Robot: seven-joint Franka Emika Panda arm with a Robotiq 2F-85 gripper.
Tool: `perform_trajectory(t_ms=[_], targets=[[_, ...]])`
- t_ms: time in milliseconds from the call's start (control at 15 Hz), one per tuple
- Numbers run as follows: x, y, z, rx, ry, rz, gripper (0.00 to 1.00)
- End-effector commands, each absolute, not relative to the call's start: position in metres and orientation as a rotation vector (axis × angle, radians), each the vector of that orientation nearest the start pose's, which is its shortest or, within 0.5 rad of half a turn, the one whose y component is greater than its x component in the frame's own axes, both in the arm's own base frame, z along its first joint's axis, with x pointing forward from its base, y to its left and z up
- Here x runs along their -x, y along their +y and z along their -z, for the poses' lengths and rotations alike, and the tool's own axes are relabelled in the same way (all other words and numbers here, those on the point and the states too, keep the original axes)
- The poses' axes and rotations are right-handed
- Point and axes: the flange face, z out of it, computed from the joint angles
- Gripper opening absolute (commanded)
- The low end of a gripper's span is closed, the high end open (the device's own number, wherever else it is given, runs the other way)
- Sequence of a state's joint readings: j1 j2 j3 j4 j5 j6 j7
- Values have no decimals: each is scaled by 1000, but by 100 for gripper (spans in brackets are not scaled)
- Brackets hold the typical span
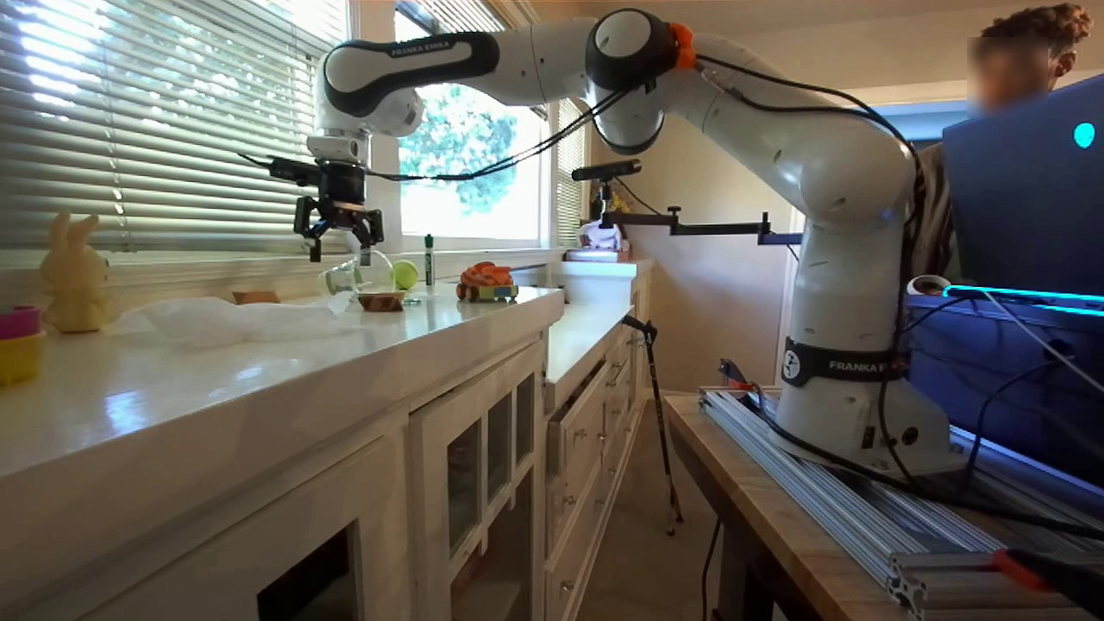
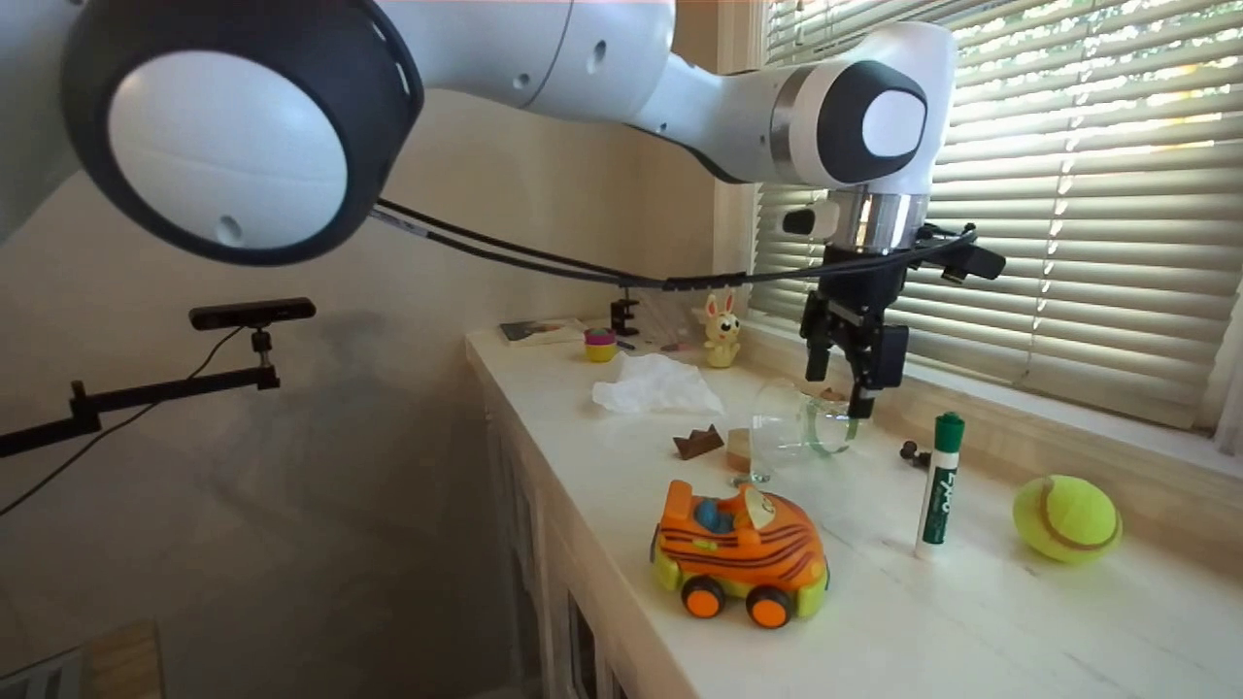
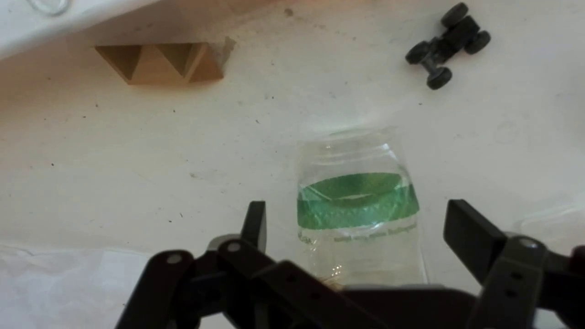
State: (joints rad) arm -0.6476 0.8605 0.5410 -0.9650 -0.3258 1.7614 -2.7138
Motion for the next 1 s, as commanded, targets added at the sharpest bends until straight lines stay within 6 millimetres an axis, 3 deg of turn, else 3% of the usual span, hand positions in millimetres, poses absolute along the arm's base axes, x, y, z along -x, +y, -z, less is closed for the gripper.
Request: perform_trajectory(t_ms=[0,467,933], targets=[[-718,-265,-389,-864,3005,-107,100],[-712,-287,-381,-851,3015,-30,100],[-715,-292,-379,-834,2992,-14,100]])
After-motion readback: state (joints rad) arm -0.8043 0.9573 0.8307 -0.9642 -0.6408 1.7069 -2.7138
